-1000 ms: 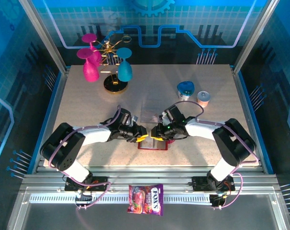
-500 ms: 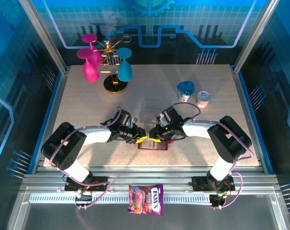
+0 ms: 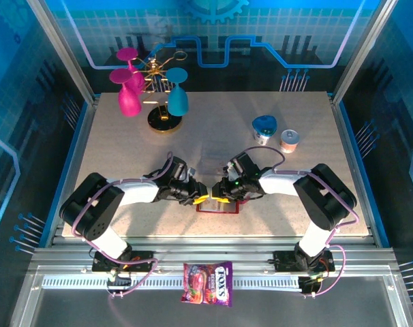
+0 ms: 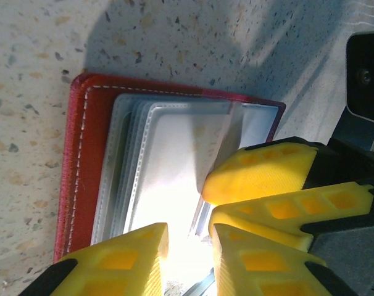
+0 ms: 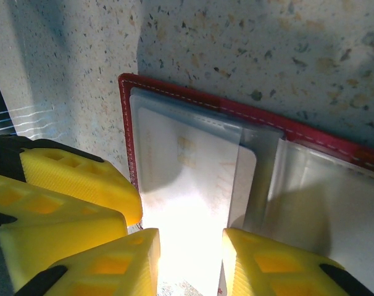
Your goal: Take the credit cards out of the card holder
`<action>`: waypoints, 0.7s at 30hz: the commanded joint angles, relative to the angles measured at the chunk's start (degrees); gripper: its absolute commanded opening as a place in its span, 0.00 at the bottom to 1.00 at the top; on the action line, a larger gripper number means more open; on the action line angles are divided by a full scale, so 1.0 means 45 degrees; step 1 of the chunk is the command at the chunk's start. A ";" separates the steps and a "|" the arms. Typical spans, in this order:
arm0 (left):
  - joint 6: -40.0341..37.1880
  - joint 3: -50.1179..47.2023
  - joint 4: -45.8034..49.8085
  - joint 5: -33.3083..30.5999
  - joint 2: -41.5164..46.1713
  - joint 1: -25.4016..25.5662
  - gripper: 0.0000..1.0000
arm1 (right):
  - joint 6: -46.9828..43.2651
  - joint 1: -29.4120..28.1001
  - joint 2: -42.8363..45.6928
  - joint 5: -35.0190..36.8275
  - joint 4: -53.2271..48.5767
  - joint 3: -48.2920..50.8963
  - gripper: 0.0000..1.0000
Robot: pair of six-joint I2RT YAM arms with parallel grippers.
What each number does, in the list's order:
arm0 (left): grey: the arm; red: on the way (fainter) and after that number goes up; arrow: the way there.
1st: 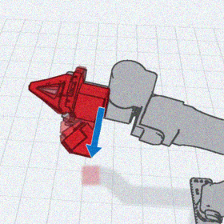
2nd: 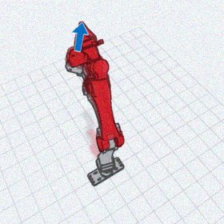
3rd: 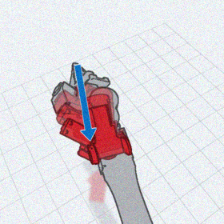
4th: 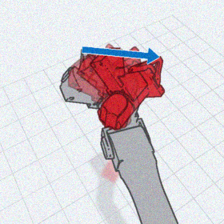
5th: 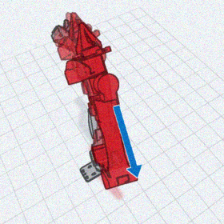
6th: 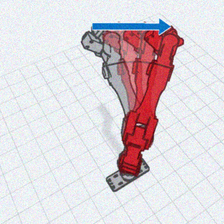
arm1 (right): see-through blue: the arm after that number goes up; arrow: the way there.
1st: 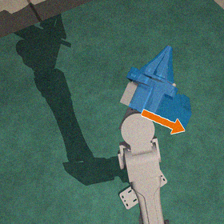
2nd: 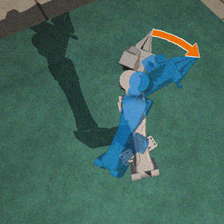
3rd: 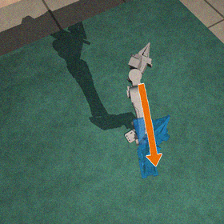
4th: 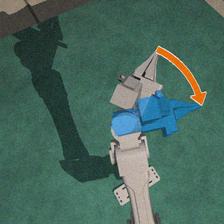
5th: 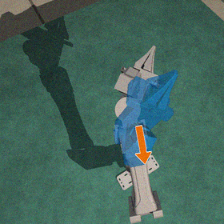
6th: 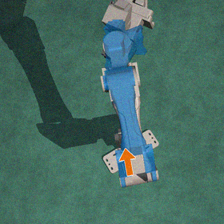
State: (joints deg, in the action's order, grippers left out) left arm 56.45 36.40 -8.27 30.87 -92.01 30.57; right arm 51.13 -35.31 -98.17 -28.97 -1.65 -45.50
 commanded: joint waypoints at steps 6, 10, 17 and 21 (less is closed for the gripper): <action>-0.0434 -0.0297 0.0403 -0.0145 -0.0249 -0.0040 0.26 | -0.0535 -0.0083 -0.0018 0.0422 -0.0932 -0.0364 0.34; -0.0467 -0.0311 0.0413 -0.0171 -0.0294 -0.0035 0.26 | -0.0631 -0.0025 0.0087 0.0518 -0.1112 -0.0356 0.35; -0.0439 -0.0355 0.0413 -0.0188 -0.0277 -0.0036 0.26 | -0.0783 0.0100 0.0229 0.0559 -0.1322 -0.0355 0.35; -0.0446 -0.0326 0.0445 -0.0216 -0.0277 -0.0045 0.26 | -0.0839 0.0189 0.0307 0.0628 -0.1397 -0.0304 0.36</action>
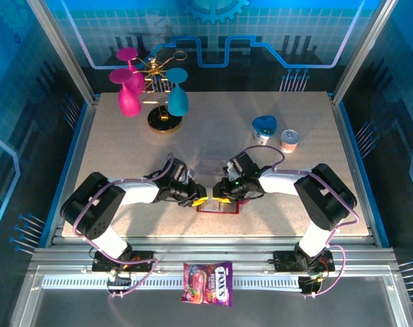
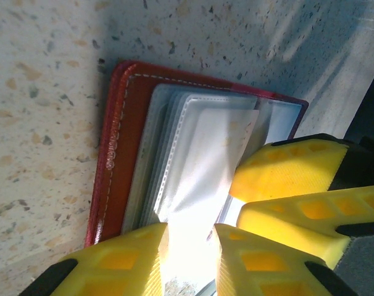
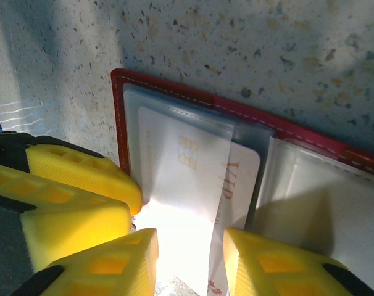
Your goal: Take the credit cards out of the card holder
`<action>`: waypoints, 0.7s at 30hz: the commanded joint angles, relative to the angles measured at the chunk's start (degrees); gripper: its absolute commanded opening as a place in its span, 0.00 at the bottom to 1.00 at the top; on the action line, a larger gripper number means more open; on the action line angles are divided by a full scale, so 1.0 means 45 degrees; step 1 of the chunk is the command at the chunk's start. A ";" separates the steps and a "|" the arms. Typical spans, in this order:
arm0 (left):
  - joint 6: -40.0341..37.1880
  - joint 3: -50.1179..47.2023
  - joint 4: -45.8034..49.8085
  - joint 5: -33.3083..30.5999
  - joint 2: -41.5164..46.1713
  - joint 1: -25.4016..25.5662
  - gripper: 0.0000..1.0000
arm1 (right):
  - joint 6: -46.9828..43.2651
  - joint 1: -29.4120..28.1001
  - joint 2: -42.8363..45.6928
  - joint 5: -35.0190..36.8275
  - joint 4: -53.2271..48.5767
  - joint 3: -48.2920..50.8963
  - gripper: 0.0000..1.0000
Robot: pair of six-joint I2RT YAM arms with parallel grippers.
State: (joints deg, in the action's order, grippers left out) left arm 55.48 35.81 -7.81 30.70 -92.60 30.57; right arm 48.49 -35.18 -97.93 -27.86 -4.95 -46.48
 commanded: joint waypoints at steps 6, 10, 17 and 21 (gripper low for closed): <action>-0.0222 -0.0175 0.0392 -0.0162 -0.0127 -0.0049 0.26 | -0.0326 0.0313 0.0313 0.0385 -0.0655 -0.0078 0.36; -0.0220 -0.0127 0.0408 -0.0168 -0.0107 -0.0038 0.26 | -0.0346 0.0391 0.0370 0.0309 -0.0599 -0.0054 0.36; -0.0075 0.0383 0.0640 -0.0197 0.0353 -0.0027 0.27 | -0.0302 0.0419 0.0962 0.0185 -0.0521 0.0038 0.36; -0.0325 0.1055 0.1324 -0.0259 0.0663 -0.0018 0.27 | -0.0287 0.0556 0.1320 0.0226 -0.0549 0.0247 0.36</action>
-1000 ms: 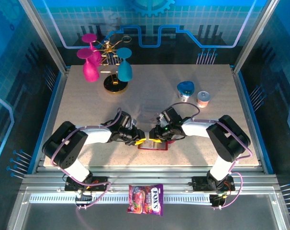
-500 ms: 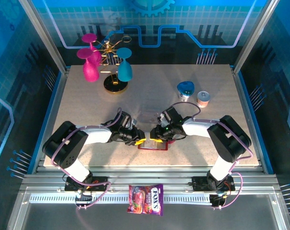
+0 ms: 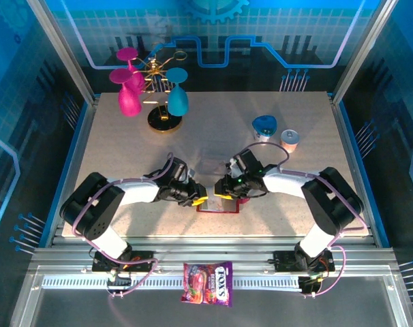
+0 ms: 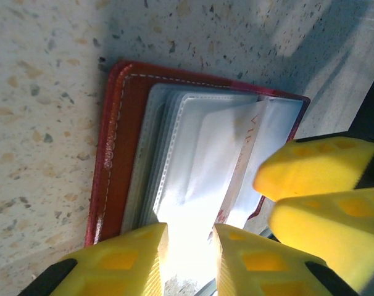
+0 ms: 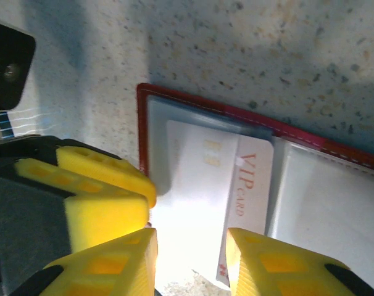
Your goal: Take the credit cards out of the card holder
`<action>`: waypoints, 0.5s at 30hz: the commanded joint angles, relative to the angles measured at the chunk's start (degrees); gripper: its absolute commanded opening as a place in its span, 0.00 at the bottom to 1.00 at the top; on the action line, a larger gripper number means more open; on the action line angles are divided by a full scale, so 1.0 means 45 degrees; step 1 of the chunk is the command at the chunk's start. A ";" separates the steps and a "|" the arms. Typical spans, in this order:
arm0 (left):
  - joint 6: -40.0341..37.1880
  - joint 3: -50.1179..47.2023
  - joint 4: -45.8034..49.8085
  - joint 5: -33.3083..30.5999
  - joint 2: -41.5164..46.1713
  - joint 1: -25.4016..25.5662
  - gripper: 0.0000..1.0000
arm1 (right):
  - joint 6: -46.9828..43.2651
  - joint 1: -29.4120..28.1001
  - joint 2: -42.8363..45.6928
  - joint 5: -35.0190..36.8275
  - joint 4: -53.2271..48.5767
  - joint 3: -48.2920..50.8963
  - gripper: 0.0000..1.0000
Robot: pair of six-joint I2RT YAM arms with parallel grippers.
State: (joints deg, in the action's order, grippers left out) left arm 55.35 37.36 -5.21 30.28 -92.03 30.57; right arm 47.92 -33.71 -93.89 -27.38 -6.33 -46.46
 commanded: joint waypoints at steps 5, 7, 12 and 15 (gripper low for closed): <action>-0.0591 0.1268 0.1163 -0.0127 0.0310 -0.0003 0.25 | -0.0176 0.0421 0.0575 0.0069 -0.0186 0.0575 0.35; -0.0648 0.1367 0.1196 -0.0098 0.0099 0.0023 0.24 | -0.0161 0.0479 0.0571 0.0029 -0.0147 0.0674 0.35; -0.0769 0.1499 0.1181 -0.0113 -0.0412 0.0140 0.22 | -0.0141 0.0529 0.0396 -0.0202 0.0067 0.0773 0.35; -0.0815 0.1484 0.1197 -0.0135 -0.0611 0.0188 0.20 | -0.0141 0.0523 0.0204 -0.0320 0.0151 0.0734 0.35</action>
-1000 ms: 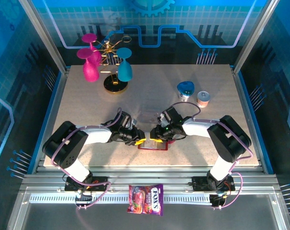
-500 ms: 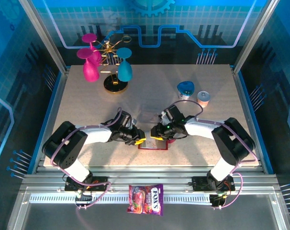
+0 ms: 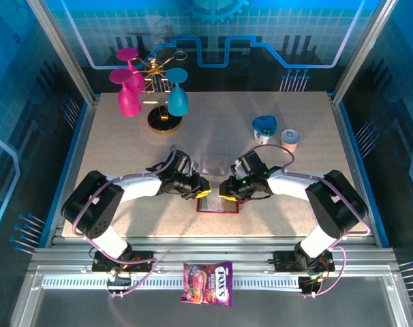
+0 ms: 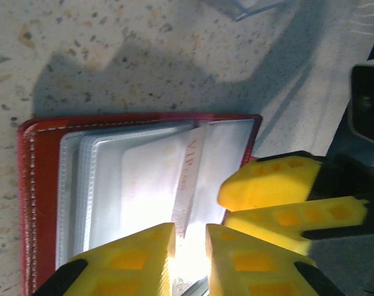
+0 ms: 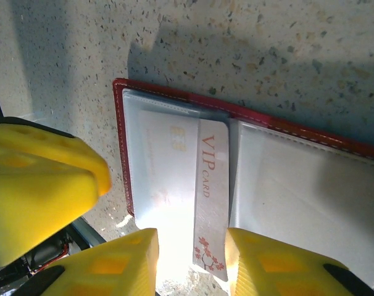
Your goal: Take the credit cards out of the card holder
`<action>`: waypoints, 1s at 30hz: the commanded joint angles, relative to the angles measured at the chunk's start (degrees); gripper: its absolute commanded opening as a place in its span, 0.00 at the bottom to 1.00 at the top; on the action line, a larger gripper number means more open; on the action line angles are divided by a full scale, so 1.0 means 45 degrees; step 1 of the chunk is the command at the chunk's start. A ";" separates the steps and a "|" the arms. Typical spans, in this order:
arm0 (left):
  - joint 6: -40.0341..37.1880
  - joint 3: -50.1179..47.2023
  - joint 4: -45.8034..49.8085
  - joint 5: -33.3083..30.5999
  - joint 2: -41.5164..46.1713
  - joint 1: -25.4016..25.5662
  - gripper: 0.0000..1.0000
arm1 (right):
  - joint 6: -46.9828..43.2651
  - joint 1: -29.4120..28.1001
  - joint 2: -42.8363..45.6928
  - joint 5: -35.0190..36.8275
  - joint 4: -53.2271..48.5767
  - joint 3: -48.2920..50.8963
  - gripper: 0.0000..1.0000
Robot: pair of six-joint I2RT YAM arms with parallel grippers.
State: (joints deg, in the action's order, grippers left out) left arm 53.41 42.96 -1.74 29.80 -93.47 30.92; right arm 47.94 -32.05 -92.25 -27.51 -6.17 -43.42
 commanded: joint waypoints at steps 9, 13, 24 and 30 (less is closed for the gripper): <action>-0.0437 -0.0006 0.0353 -0.0079 -0.0731 0.0141 0.16 | -0.0263 0.0174 -0.0648 -0.0444 0.0122 -0.0246 0.35; -0.0473 -0.0107 0.0373 -0.0163 -0.0733 0.0141 0.15 | -0.0273 0.0169 -0.0789 -0.0506 0.0176 -0.0333 0.35; -0.0441 -0.0216 0.0287 -0.0197 -0.0752 0.0134 0.14 | -0.0213 0.0152 -0.1153 -0.0648 0.0426 -0.0449 0.33; -0.0402 -0.0290 0.0191 -0.0228 -0.0752 0.0136 0.14 | -0.0185 0.0150 -0.1351 -0.0720 0.0535 -0.0418 0.32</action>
State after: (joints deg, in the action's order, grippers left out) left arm 52.36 42.89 -1.56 29.39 -96.07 31.24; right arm 47.72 -31.81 -97.12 -29.39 -4.38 -44.36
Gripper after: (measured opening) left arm 0.143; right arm 0.320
